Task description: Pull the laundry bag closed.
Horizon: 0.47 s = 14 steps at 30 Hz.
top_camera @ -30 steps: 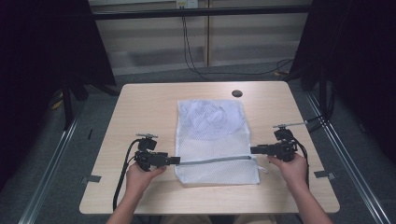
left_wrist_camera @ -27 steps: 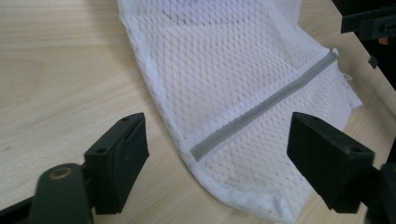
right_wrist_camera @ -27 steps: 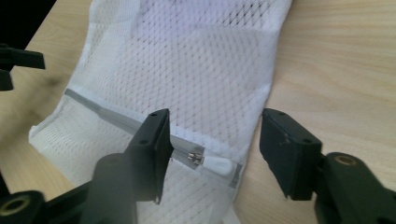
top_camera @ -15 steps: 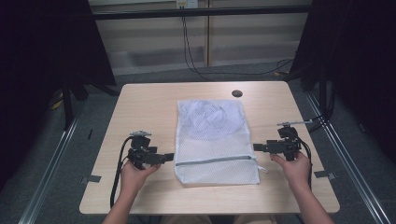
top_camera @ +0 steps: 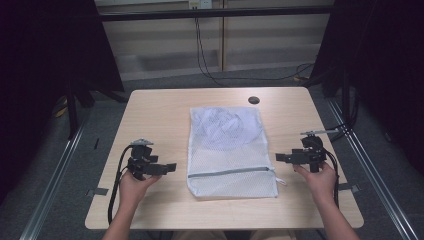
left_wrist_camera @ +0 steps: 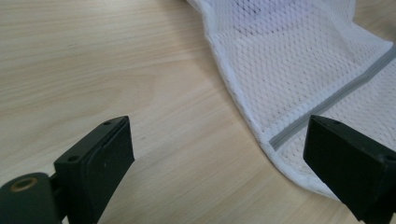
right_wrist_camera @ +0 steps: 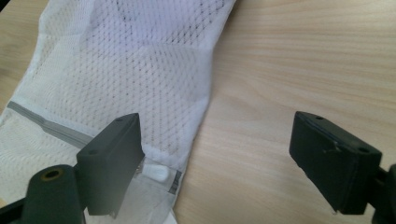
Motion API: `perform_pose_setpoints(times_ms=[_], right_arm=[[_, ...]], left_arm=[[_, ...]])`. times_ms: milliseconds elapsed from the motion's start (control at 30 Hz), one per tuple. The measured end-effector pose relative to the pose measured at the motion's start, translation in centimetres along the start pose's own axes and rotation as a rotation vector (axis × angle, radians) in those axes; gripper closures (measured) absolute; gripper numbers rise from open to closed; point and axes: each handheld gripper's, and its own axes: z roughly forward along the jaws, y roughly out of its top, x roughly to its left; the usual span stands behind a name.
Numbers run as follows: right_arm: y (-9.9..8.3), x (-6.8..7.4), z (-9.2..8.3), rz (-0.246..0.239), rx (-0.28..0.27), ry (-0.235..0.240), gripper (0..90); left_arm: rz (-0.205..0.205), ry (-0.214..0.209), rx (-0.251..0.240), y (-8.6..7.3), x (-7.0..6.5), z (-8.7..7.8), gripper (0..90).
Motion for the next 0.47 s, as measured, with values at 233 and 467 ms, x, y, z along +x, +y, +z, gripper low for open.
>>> perform_pose_setpoints(times_ms=[233, 467], right_arm=[[-0.3, -0.6, 0.1, -0.006, 0.002, -0.029, 15.9], [-0.4, -0.6, 0.2, -0.010, 0.000, -0.030, 15.8]], left_arm=[[-0.025, 0.033, -0.016, -0.4, 1.2, -0.5, 8.0], [-0.026, 0.041, -0.021, -0.5, 1.3, -0.4, 7.8]])
